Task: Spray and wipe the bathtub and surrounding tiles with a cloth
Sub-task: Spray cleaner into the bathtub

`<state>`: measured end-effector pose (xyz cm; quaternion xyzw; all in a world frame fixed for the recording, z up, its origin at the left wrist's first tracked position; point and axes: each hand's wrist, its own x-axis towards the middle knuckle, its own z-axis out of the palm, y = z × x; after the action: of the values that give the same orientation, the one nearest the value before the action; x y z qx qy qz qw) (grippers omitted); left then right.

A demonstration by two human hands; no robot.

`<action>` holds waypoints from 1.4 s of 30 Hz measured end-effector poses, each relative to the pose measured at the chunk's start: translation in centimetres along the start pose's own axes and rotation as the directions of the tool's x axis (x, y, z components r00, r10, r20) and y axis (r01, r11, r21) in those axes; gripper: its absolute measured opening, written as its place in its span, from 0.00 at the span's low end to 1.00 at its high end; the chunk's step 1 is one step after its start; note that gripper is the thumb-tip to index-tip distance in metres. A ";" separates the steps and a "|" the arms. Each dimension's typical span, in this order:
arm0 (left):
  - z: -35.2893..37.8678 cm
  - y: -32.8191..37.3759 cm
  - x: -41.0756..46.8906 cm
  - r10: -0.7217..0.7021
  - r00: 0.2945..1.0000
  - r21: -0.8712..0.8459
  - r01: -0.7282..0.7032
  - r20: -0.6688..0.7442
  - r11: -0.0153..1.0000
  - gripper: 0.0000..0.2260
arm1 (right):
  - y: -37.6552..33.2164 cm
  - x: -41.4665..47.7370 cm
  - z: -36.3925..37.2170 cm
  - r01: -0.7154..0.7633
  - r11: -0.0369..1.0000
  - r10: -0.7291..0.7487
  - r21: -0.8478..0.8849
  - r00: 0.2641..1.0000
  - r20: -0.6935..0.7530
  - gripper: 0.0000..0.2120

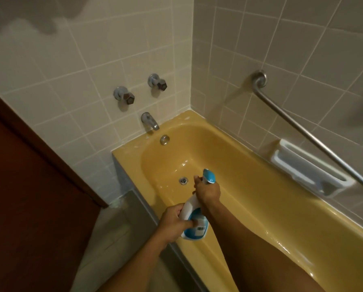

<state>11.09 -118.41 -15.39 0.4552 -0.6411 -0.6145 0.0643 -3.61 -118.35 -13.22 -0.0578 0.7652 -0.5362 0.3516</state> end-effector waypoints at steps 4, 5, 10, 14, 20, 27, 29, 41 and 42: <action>-0.8 -0.3 1.1 -0.015 0.999 0.003 0.015 -0.050 1.000 0.19 | -0.1 1.1 1.1 -0.040 0.997 0.036 0.059 0.997 0.075 0.11; -0.8 -0.4 1.4 -0.019 0.998 0.009 0.020 -0.060 1.000 0.19 | -0.1 1.3 1.4 -0.060 0.996 0.056 0.061 0.996 0.062 0.12; -1.1 -1.0 1.9 -0.025 0.993 -0.011 0.024 -0.116 1.000 0.21 | -0.4 2.4 2.8 -0.034 0.999 0.032 0.013 0.988 0.151 0.12; -1.5 -1.9 1.9 -0.032 0.988 -0.019 0.029 -0.153 0.999 0.24 | -0.3 2.3 3.6 -0.041 0.999 0.032 0.030 0.968 0.249 0.12; -1.7 -3.2 0.6 -0.074 0.982 -0.037 0.069 -0.171 0.997 0.21 | 0.3 1.8 4.8 -0.061 0.998 0.068 -0.029 0.934 0.350 0.09; -2.2 -4.2 -0.8 -0.105 0.977 -0.036 0.100 -0.185 0.994 0.22 | 1.9 0.7 6.2 -0.097 0.986 0.129 -0.138 0.959 0.252 0.13; -2.4 -4.6 -1.3 -0.130 0.974 -0.052 0.122 -0.186 0.991 0.23 | 2.2 0.3 6.5 -0.076 0.990 0.109 -0.117 0.946 0.305 0.10; -2.0 -7.6 -10.0 -0.105 0.987 -0.039 0.101 -0.124 0.994 0.22 | 6.0 -8.1 4.0 -0.012 0.993 0.042 -0.119 0.966 0.254 0.09; -1.8 -8.0 -11.0 -0.100 0.987 -0.042 0.096 -0.126 0.995 0.22 | 6.4 -9.2 3.4 -0.001 0.996 0.022 -0.085 0.967 0.253 0.08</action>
<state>22.65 -111.09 -16.43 0.5235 -0.6013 -0.5979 0.0833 7.21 -114.03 -14.97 -0.1363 0.7360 -0.4898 0.4470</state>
